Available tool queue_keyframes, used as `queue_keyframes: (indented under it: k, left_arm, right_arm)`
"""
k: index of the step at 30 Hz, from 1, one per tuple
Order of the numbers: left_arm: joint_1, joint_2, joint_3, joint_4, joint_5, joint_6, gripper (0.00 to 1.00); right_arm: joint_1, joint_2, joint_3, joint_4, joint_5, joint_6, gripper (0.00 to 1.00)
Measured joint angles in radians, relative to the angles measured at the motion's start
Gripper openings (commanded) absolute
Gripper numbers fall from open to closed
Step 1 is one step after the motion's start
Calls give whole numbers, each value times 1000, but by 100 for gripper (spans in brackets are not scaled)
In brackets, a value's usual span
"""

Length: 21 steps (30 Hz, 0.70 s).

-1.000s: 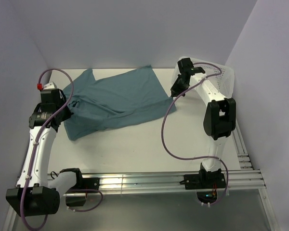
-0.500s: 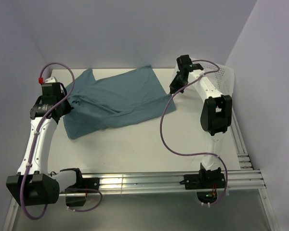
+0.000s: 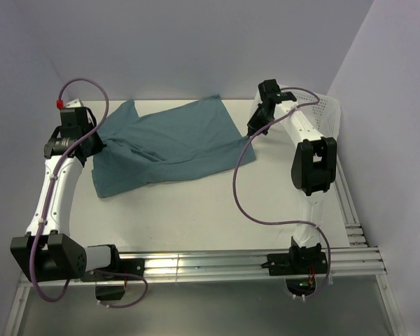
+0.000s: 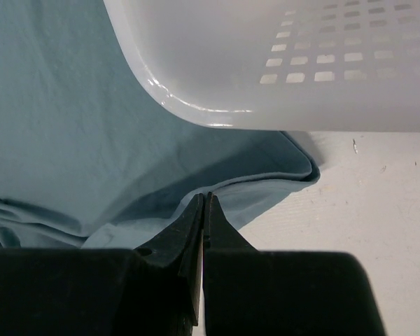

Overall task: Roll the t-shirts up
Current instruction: Fold the tshirt

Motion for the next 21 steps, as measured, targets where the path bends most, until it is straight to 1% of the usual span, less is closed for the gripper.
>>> queue_keyframes:
  k: [10,21]
  left_arm:
    - [1,69,63,18,18,26,0]
    - [1,127,92,37,20,42,0]
  right_arm:
    - [-4,50,24,4,-22,7,0]
    - [-4,58,63,7,-29,11,0]
